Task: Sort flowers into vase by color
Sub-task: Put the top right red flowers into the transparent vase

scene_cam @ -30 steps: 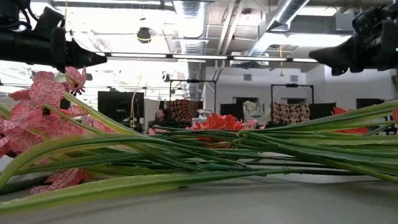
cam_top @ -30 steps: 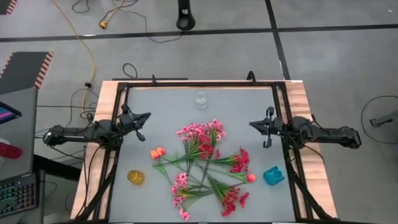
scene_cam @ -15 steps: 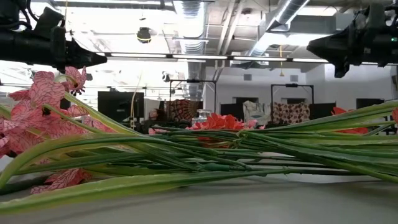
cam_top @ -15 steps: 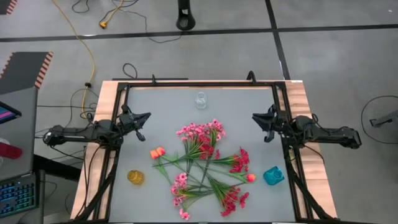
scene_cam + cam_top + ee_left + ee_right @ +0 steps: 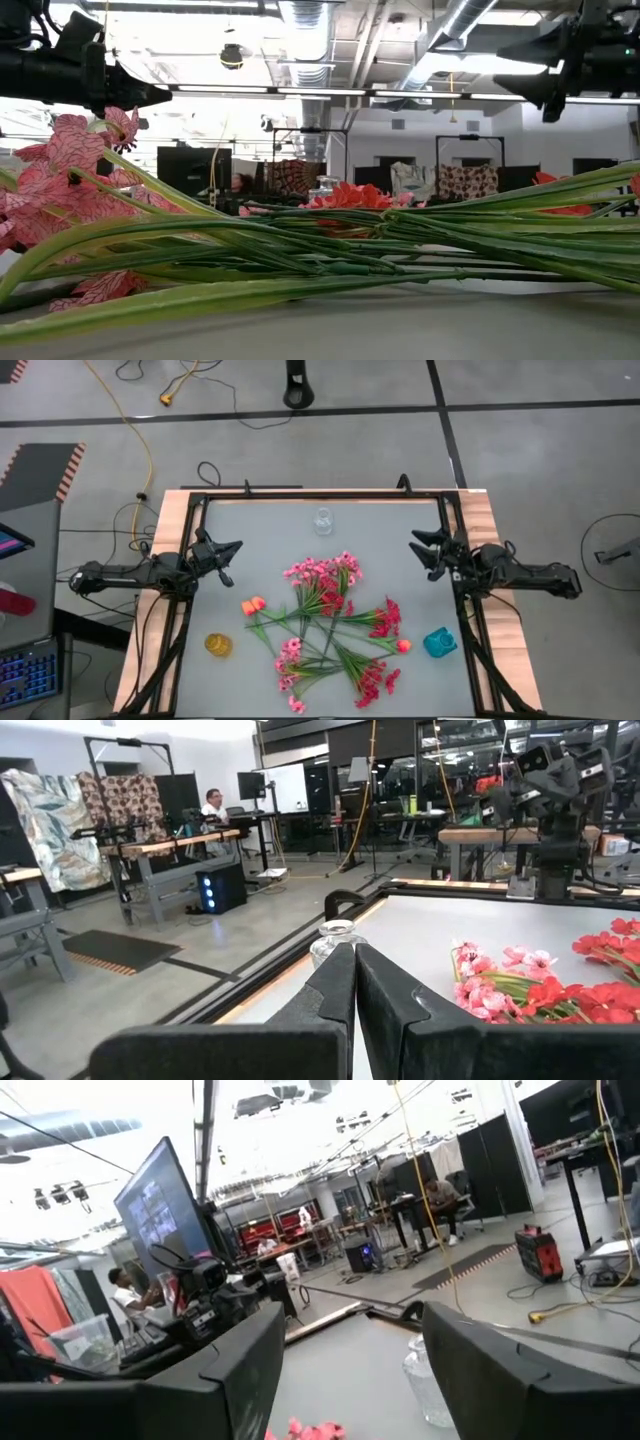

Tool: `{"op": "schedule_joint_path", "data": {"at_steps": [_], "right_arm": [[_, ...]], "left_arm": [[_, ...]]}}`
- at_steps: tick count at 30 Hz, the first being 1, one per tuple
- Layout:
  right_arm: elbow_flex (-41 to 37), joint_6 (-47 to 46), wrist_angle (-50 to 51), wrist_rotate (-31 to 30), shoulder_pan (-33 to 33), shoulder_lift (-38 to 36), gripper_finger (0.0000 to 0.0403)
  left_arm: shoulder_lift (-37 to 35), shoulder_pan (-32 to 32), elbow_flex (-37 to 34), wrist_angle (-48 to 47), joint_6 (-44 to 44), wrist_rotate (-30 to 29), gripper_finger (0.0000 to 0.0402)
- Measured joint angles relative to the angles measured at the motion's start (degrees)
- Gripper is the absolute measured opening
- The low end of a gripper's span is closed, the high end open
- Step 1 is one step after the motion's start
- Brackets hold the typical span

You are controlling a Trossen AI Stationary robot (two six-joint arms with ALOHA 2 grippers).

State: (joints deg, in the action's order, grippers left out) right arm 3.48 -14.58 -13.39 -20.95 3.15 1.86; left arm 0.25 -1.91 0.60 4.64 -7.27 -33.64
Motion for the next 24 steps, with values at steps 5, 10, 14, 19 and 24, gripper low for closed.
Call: {"op": "schedule_joint_path", "data": {"at_steps": [5, 10, 14, 19, 24], "right_arm": [[3.0, 0.8, 1.3, 0.0, 0.0, 4.2, 0.0265], [5.4, 5.0, 1.8, 0.0, 0.0, 9.5, 0.0265], [8.2, 5.0, 2.0, 0.2, -0.2, 14.7, 0.0265], [13.9, 5.1, 5.9, 1.7, -1.7, 24.6, 0.0265], [22.4, 5.2, 14.4, 4.2, -4.6, 35.1, 0.0265]], "left_arm": [[0.0, 0.0, 0.0, 0.0, 1.8, 0.0, 0.0], [0.0, 0.0, 0.0, 0.0, 8.6, 0.1, 0.0], [0.0, 0.0, 0.0, 0.0, 8.0, 0.1, 0.0], [0.0, 0.0, 0.0, 0.0, 7.7, 0.0, 0.0], [0.0, 0.0, 0.0, 0.0, 8.0, 0.0, 0.0]]}}
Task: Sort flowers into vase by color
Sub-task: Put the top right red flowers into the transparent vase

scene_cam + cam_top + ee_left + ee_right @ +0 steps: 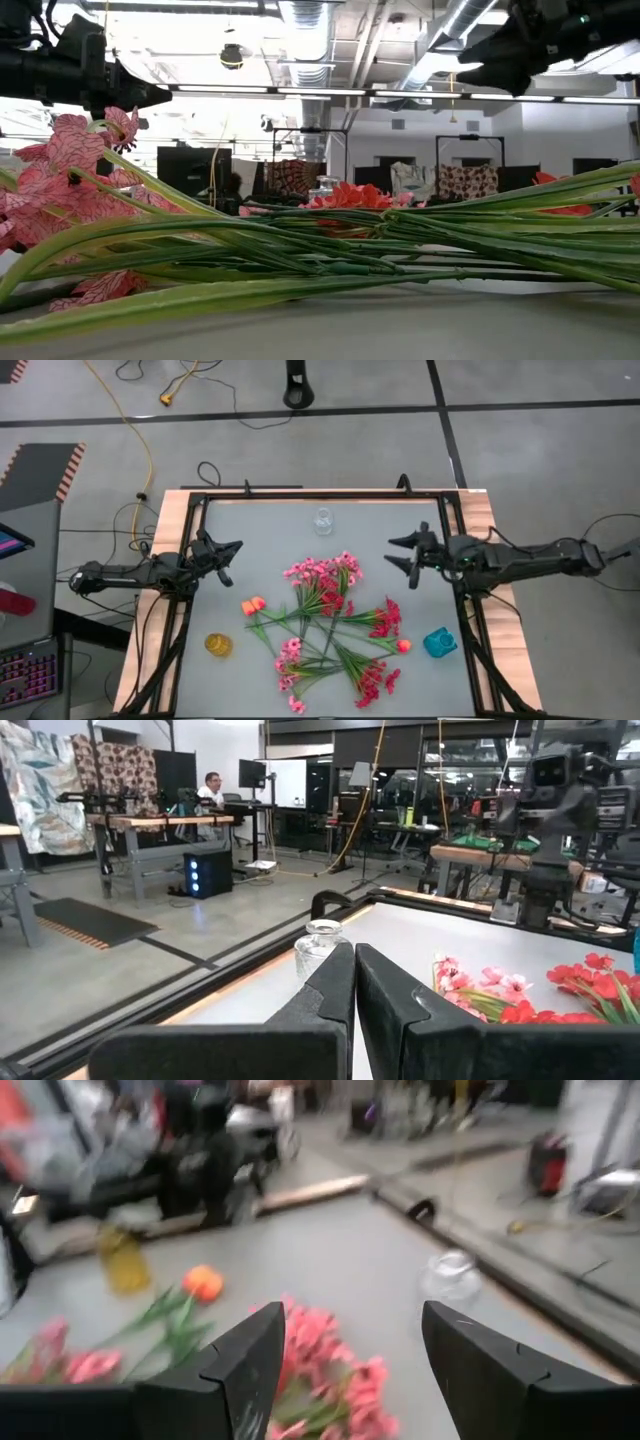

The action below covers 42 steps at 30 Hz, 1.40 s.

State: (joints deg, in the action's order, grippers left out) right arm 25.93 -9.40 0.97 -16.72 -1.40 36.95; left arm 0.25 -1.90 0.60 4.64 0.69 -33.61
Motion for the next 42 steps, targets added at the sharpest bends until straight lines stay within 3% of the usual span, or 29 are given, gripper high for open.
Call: {"op": "schedule_joint_path", "data": {"at_steps": [9, 18, 24, 42], "right_arm": [[16.1, -0.6, 16.9, 1.8, -6.9, 18.1, 0.0265], [26.0, -1.3, 25.7, 2.2, -11.1, 32.8, 0.0265], [28.3, -1.3, 26.0, 7.8, -12.6, 40.6, 0.0265], [28.6, -4.3, 25.0, 14.1, -13.1, 56.7, 0.0265]], "left_arm": [[0.0, 0.0, 0.0, 0.0, 0.0, 0.0, 0.0], [0.0, 0.0, 0.0, 0.0, 0.0, 0.0, 0.0], [0.0, 0.0, 0.0, 0.0, 0.0, 0.0, 0.0], [0.0, 0.0, 0.0, 0.0, 0.0, 0.0, 0.0]]}}
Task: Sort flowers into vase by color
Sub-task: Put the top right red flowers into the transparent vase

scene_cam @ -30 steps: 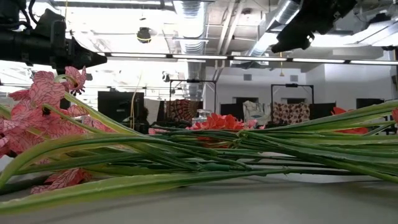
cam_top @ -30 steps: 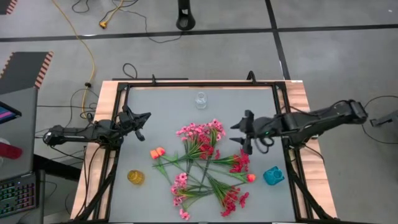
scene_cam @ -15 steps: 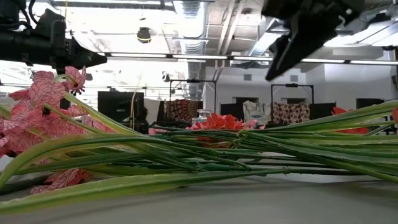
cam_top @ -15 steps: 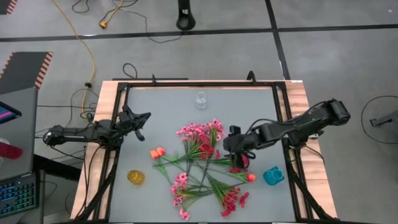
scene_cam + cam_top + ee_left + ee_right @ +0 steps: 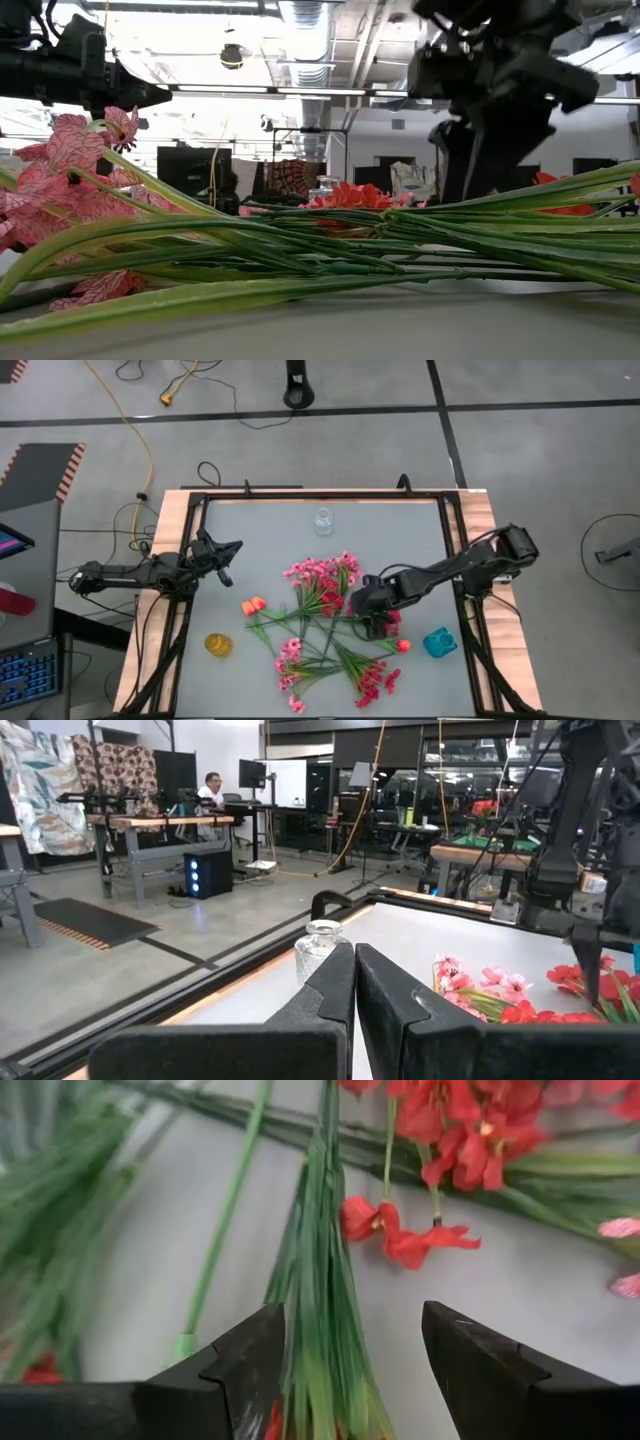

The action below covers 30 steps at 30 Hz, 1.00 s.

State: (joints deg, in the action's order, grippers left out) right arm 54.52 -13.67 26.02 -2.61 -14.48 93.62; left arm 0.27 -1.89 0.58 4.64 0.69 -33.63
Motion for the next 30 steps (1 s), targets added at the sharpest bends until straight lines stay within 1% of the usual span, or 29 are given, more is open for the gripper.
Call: {"op": "schedule_joint_path", "data": {"at_steps": [3, 10, 13, 17, 24, 26, 27, 30], "right_arm": [[0.0, 0.0, -0.8, 0.5, 0.0, 1.7, 0.0265], [0.0, 0.1, -2.4, 6.0, 0.5, 5.7, 0.0264], [0.0, 0.3, -2.5, 6.1, 0.8, 6.1, 0.0249], [0.0, 2.2, -2.3, 6.3, 1.2, 5.8, 0.0201], [0.0, 6.4, -2.4, 6.4, 1.5, 5.7, 0.0075], [0.1, 8.4, -1.6, 6.4, 1.5, 5.7, 0.0046], [0.6, 9.4, -0.2, 6.4, 1.5, 5.7, 0.0037], [3.0, 12.1, 5.2, 6.2, 1.5, 5.7, 0.0037]], "left_arm": [[0.0, 0.0, 0.0, 0.0, 0.0, 0.0, 0.0], [0.0, 0.0, 0.0, 0.0, 0.0, 0.0, 0.0], [0.0, 0.0, 0.0, 0.0, 0.0, 0.0, 0.0], [0.0, 0.0, 0.0, 0.0, 0.0, 0.0, 0.0], [0.0, 0.0, 0.0, 0.0, 0.0, 0.0, 0.0], [0.0, 0.0, 0.0, 0.0, 0.0, 0.0, 0.0], [0.0, 0.0, 0.0, 0.0, 0.0, 0.0, 0.0], [0.0, 0.0, 0.0, 0.0, 0.0, 0.0, 0.0]]}}
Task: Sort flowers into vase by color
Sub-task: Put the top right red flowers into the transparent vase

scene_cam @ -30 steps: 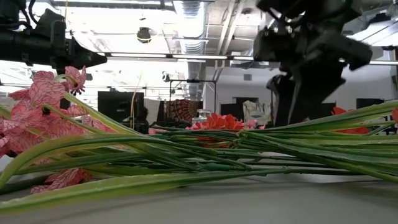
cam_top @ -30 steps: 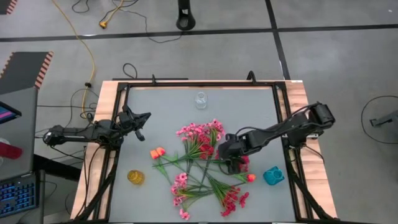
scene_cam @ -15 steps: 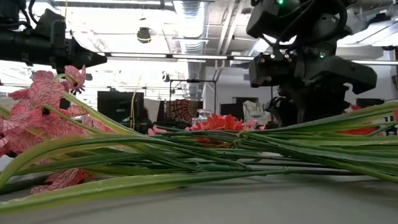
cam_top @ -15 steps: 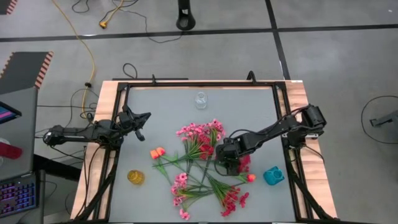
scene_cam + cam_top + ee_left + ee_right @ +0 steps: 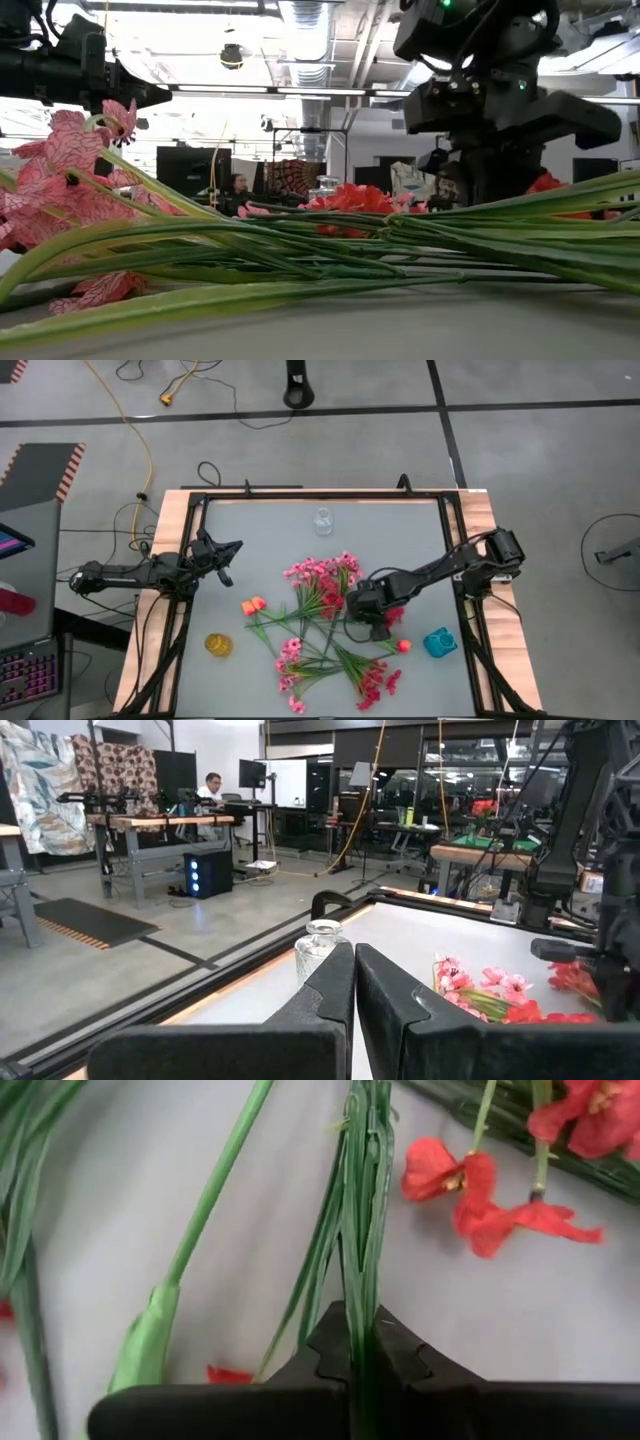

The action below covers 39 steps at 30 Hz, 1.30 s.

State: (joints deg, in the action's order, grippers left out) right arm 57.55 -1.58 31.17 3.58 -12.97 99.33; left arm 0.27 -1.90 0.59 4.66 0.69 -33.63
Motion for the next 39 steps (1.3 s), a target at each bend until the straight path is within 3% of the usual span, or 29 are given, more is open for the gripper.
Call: {"op": "schedule_joint_path", "data": {"at_steps": [8, 12, 21, 26, 30, 33, 39], "right_arm": [[7.5, 5.7, 14.2, -0.6, 0.9, 0.0, 0.0058], [11.7, 9.7, 19.2, -1.8, 1.6, -0.1, 0.0048], [21.7, 26.6, 29.0, -12.2, 3.7, -0.1, 0.0049], [24.9, 42.6, 26.6, -26.2, 4.8, -0.1, 0.0051], [25.3, 55.8, 19.0, -35.9, 6.1, -0.1, 0.0052], [25.3, 64.4, 13.5, -38.9, 7.1, -0.1, 0.0053], [25.3, 77.9, 1.4, -39.1, 9.0, -0.1, 0.0053]], "left_arm": [[0.0, 0.0, 0.0, 0.0, 0.0, 0.0, 0.0], [0.0, 0.0, 0.0, 0.0, 0.5, 0.0, 0.0], [0.0, 0.0, 0.0, 0.2, 7.8, 0.0, 0.0], [0.0, 0.0, 0.0, 4.0, 15.1, 2.9, 0.0004], [0.1, 0.0, 0.0, 7.0, 19.5, 4.9, 0.0029], [0.5, 0.0, 0.0, 8.1, 21.6, 4.0, 0.0061], [5.7, 0.0, 0.0, 16.9, 24.0, 3.0, 0.0122]]}}
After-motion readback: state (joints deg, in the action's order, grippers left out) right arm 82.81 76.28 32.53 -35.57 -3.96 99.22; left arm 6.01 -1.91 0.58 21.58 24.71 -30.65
